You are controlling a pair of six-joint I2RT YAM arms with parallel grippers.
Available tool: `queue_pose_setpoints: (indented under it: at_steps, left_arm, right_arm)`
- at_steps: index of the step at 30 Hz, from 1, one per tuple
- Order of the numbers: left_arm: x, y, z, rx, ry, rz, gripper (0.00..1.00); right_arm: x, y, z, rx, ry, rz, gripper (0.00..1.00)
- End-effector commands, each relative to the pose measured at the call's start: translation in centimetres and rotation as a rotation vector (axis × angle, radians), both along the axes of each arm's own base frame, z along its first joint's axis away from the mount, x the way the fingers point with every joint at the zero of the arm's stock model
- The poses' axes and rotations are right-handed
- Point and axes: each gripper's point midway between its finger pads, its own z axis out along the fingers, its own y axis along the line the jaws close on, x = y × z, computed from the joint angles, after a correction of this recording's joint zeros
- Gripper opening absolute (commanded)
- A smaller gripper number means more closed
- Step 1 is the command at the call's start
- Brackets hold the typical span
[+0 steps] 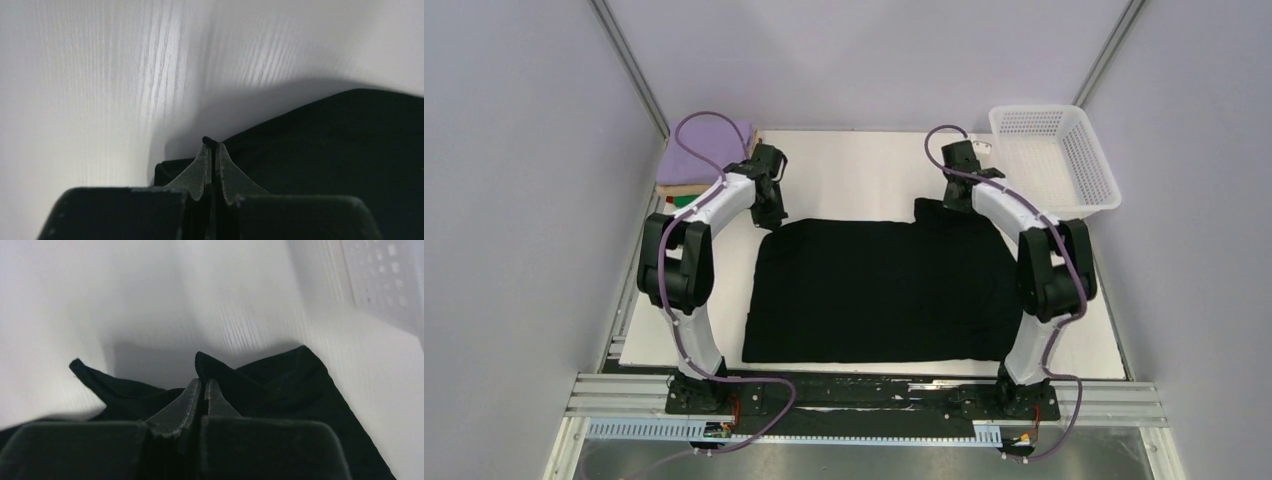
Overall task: Fold and stack the t-shirts
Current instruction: Fold the other side of the tshirt into a rectangle
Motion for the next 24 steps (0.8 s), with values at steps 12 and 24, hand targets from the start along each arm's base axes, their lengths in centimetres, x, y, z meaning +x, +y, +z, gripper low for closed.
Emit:
queue_pose_setpoints:
  at_steps: [12,24]
  left_arm:
    - [-6.7,0.3,5.2,-0.011,-0.146,-0.026,0.00]
    - [-13.2,1.1,5.7,-0.077,-0.167,0.033,0.00]
  right_arm:
    - [-12.3,0.7,7.6,0.042,-0.089,0.075,0.00]
    - [-21.6,-0.3,8.8,0.090,0.020,0.056,0.00]
